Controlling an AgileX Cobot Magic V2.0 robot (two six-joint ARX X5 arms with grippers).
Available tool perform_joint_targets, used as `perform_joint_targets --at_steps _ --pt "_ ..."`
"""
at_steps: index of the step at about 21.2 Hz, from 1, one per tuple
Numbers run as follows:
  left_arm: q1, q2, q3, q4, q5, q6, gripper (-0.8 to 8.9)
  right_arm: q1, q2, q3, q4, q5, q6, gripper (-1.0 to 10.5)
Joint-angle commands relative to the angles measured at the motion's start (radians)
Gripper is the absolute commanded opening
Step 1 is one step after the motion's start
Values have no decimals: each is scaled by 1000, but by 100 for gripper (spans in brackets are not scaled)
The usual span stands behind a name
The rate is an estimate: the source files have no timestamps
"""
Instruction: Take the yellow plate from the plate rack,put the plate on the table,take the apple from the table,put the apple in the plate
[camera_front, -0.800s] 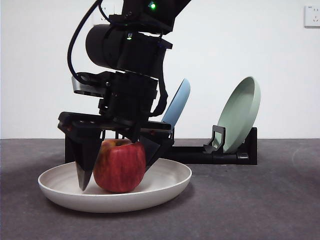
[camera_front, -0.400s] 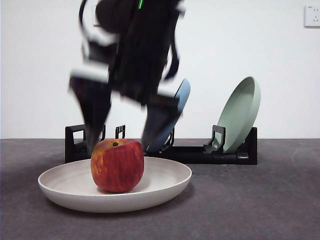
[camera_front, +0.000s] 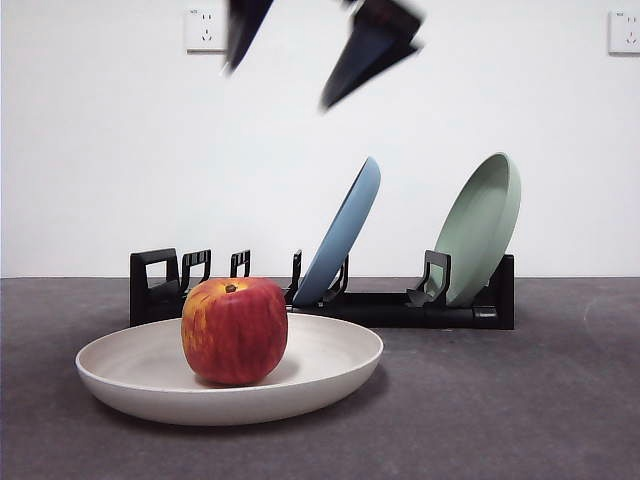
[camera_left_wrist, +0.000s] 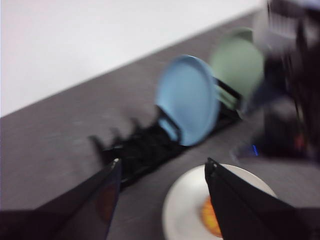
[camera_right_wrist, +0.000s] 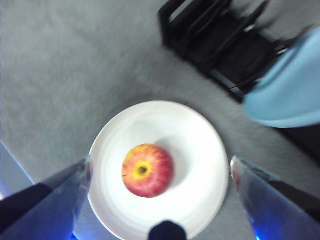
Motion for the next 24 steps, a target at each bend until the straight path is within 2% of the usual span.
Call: perform_joint_targets --at_steps 1,5,6,7,8,13,16,20,24 --pt "2 46 -1 41 74 59 279 -32 -53 -4 -25 0 -13 377" --pt "3 115 -1 98 119 79 271 -99 -126 -4 -93 0 -20 145" --pt "3 136 -1 107 119 84 164 -126 -146 -4 -121 0 -25 80" --pt "3 151 -1 108 119 91 13 -146 -158 -4 -145 0 -27 39" --pt "5 165 -1 107 118 101 -5 -166 -170 -4 -172 0 -29 -2" --pt "79 193 -2 83 119 111 -8 -212 -225 -8 -233 0 -29 -12" --pt "172 193 -3 59 126 131 -8 -212 -256 -11 -232 1 -29 -12" --pt "288 192 -4 57 300 130 -8 -212 -321 -95 -137 48 -29 -12" --pt "334 180 -34 62 351 130 -8 -212 -427 -296 30 49 -20 -12"
